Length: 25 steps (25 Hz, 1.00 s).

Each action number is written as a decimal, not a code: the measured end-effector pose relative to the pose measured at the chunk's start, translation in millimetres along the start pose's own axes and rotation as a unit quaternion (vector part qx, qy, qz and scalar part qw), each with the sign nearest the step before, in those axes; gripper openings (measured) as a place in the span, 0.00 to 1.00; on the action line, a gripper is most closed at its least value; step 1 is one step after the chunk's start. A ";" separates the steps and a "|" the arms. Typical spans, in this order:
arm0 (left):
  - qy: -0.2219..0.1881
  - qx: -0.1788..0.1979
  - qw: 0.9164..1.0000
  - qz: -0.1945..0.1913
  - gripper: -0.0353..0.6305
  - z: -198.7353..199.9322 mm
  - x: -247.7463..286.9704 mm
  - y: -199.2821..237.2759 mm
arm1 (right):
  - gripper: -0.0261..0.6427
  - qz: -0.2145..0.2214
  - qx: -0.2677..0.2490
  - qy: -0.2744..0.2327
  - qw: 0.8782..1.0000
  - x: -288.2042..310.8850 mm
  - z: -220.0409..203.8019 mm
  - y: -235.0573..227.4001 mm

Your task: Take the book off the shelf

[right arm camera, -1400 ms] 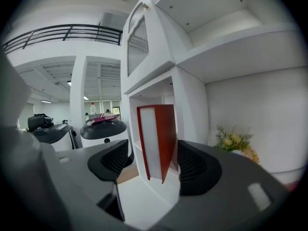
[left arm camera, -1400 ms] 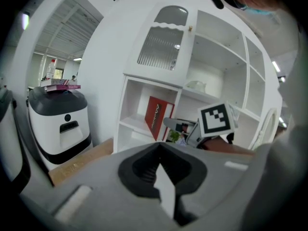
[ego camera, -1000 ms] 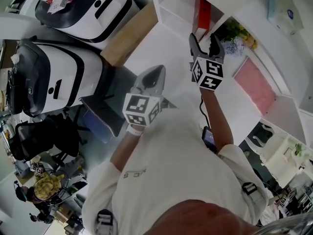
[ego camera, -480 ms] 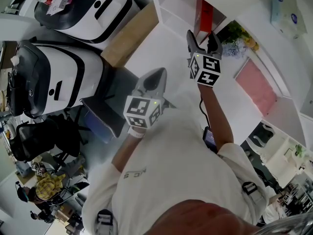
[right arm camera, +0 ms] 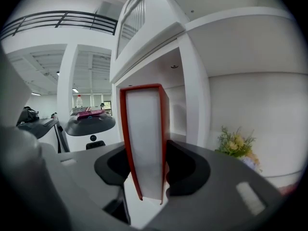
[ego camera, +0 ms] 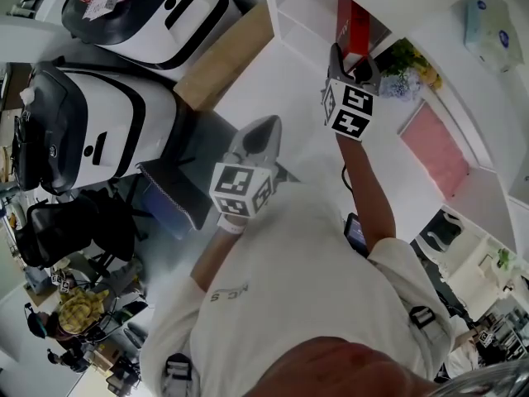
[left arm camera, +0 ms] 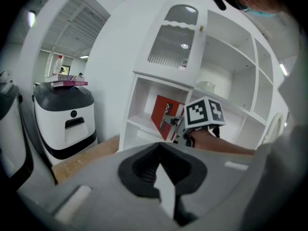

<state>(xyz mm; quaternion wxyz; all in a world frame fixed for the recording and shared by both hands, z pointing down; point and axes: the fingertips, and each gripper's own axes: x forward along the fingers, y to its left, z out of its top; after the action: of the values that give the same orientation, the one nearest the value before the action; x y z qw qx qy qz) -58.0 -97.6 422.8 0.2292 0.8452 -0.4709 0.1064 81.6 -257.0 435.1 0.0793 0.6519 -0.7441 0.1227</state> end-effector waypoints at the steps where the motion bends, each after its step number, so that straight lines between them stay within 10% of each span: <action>1: 0.000 0.000 1.000 0.000 0.05 0.0 -0.4 0.0 | 0.32 -0.002 0.000 -0.001 1.000 -1.6 -0.3 -0.5; 25: -0.004 0.006 0.999 -0.045 0.05 -5.7 -24.4 -3.3 | 0.29 0.003 0.021 -0.003 1.000 -71.4 -4.1 10.1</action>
<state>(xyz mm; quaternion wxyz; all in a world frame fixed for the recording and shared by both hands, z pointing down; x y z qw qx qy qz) -68.0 -75.1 417.1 0.2273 0.8672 -0.4327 0.0954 81.3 -186.7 418.4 0.0632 0.6518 -0.7433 0.1364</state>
